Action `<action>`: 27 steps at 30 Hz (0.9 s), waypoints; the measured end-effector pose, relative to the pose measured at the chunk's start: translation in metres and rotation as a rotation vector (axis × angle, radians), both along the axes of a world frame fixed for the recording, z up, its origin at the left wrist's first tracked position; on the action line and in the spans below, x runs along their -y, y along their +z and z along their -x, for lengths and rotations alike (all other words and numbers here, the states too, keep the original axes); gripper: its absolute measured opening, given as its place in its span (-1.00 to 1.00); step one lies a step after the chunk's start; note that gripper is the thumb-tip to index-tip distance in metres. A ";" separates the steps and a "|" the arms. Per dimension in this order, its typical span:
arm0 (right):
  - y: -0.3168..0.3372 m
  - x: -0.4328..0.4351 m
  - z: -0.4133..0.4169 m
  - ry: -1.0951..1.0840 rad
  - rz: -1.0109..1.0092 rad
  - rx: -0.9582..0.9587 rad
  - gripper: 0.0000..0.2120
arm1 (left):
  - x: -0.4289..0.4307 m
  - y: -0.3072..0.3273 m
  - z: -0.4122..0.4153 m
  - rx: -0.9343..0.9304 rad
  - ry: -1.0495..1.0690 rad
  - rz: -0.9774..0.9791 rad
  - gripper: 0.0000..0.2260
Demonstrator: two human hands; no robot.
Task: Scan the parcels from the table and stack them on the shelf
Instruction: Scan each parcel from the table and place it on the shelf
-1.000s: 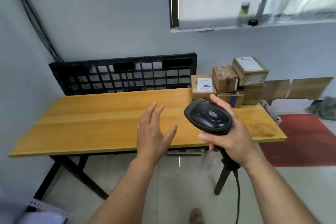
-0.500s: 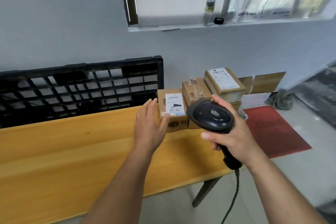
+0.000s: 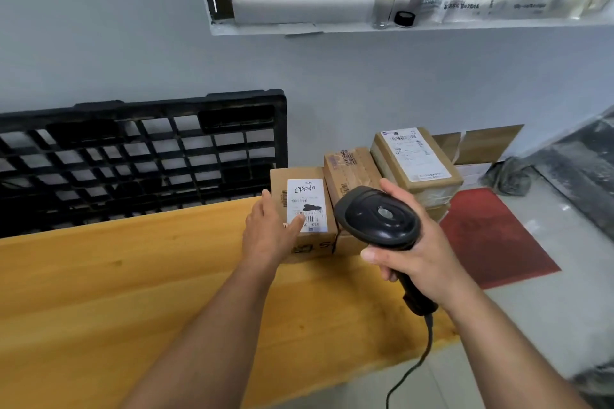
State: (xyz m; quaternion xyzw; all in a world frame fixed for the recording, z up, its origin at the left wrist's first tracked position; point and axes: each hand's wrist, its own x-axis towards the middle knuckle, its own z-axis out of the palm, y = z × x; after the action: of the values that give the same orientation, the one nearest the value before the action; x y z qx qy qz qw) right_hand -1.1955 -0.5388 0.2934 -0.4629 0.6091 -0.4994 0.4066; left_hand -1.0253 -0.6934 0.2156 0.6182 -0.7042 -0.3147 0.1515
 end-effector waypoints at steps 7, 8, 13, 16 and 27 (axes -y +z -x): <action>-0.020 -0.005 0.002 0.042 -0.042 0.048 -0.09 | -0.009 -0.015 0.004 -0.032 0.077 -0.161 -0.21; -0.022 -0.005 0.001 0.054 -0.047 0.052 -0.09 | -0.013 -0.013 0.003 -0.021 0.090 -0.164 -0.20; -0.031 -0.001 -0.001 0.134 -0.050 0.047 -0.11 | -0.044 -0.018 0.000 -0.007 0.137 -0.116 -0.18; -0.037 -0.001 0.002 0.166 -0.065 0.048 -0.11 | -0.058 -0.021 0.000 -0.054 0.175 -0.103 -0.16; -0.054 0.001 0.009 0.201 -0.148 0.085 -0.09 | -0.042 -0.047 -0.017 -0.418 0.183 -0.220 -0.34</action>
State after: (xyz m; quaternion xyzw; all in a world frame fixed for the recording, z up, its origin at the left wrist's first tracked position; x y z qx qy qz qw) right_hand -1.2048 -0.5397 0.2391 -0.4689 0.5769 -0.4290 0.5131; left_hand -1.0085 -0.6515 0.1684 0.6137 -0.5600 -0.4953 0.2537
